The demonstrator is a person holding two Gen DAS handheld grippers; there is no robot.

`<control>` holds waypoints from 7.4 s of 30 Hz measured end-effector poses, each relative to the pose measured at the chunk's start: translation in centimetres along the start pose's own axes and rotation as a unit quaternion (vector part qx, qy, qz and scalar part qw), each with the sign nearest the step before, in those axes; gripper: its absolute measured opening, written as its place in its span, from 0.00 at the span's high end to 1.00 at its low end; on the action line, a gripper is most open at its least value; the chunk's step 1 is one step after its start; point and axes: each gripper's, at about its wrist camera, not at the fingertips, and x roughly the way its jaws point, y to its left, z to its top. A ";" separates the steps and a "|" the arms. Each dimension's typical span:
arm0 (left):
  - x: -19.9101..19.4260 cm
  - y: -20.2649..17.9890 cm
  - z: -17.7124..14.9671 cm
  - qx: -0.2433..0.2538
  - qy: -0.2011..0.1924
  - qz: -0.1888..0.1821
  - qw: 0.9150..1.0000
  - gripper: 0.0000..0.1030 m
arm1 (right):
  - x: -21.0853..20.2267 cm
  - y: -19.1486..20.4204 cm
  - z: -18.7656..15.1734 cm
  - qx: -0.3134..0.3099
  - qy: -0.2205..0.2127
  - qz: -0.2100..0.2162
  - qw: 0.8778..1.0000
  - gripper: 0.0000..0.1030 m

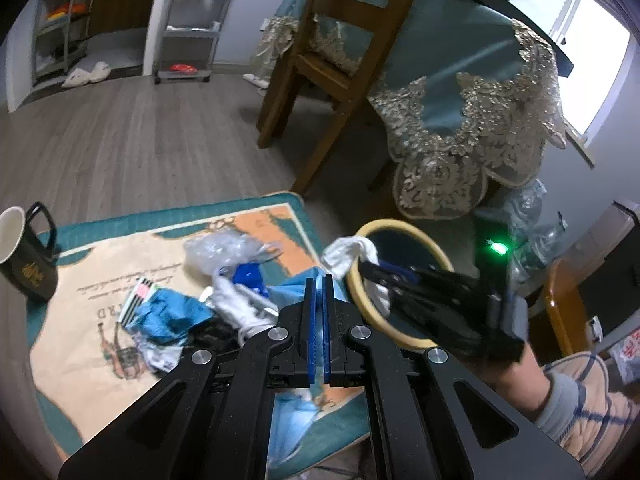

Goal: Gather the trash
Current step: 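Carry both items over the bin and open both tools to drop them, then grasp another blue face mask from the pile with the left tool, then grasp the clear plastic bag with the right tool while the left tool holds the mask, then move both tools over the bin and open them to drop mask and bag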

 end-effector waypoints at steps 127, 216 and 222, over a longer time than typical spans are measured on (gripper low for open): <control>-3.0 10.1 -4.2 -0.097 0.000 0.075 0.992 0.91 | 7.5 7.2 2.9 -0.024 0.048 0.062 0.997 0.38; 17.5 -8.8 -0.6 -0.044 0.067 -0.122 0.989 0.61 | -7.1 -15.8 -5.2 0.247 -0.036 -0.042 0.967 0.91; 18.0 -8.4 -0.8 -0.045 0.075 -0.105 0.991 0.47 | -7.0 -16.6 -5.5 0.262 -0.040 -0.045 0.963 0.64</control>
